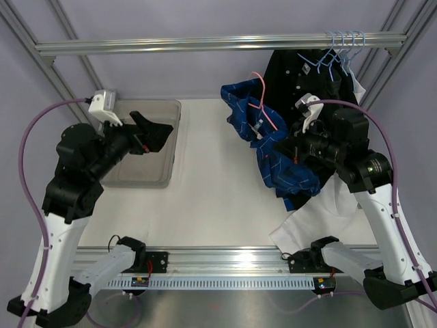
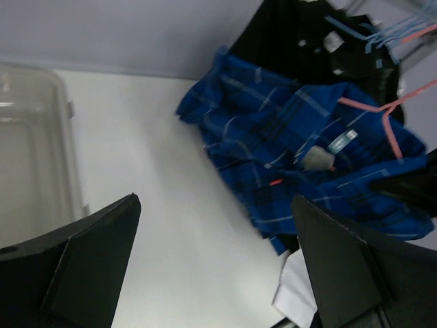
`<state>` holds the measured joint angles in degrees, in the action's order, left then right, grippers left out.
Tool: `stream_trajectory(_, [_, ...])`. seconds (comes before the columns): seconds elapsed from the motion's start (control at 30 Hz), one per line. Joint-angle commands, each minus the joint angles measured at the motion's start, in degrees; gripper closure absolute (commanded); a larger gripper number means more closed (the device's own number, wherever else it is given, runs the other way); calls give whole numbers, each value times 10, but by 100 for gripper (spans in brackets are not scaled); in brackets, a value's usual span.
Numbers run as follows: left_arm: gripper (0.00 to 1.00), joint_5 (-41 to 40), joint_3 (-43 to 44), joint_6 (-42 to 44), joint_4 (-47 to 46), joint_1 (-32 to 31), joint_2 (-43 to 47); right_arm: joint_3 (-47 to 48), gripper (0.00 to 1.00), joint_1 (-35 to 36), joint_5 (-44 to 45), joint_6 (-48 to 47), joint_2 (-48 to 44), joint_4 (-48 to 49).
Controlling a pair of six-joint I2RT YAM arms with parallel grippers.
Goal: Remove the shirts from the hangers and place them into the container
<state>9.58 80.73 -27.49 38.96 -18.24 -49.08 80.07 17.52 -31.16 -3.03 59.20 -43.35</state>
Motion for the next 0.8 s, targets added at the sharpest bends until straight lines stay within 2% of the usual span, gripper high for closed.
stream_trajectory(0.0, [1,24,50,-39,-114,-66,-43,-3,100,35,-51,16,-15,40])
stream_trajectory(0.07, [1,-11,75,-35,-128,-112,-72,-9,100,52,-42,22,-9,51])
stream_trajectory(0.1, [1,-64,90,-22,-130,-170,-89,-10,100,71,-40,27,-6,54])
stream_trajectory(0.17, [1,-128,136,1,-143,-232,-136,-10,100,88,-36,27,6,59])
stream_trajectory(0.2, [1,-180,148,31,-153,-286,-149,-11,100,98,-34,30,8,61])
stream_trajectory(0.3, [1,-234,174,61,-185,-336,-195,-18,100,126,-28,50,12,75])
stream_trajectory(0.47, [11,-258,192,81,-183,-368,-248,-26,100,144,-29,61,8,85])
stream_trajectory(0.57, [24,-280,185,89,-184,-384,-267,-30,100,146,-27,63,4,86])
stream_trajectory(0.77, [42,-285,177,83,-185,-385,-290,-33,100,147,-26,61,-2,79])
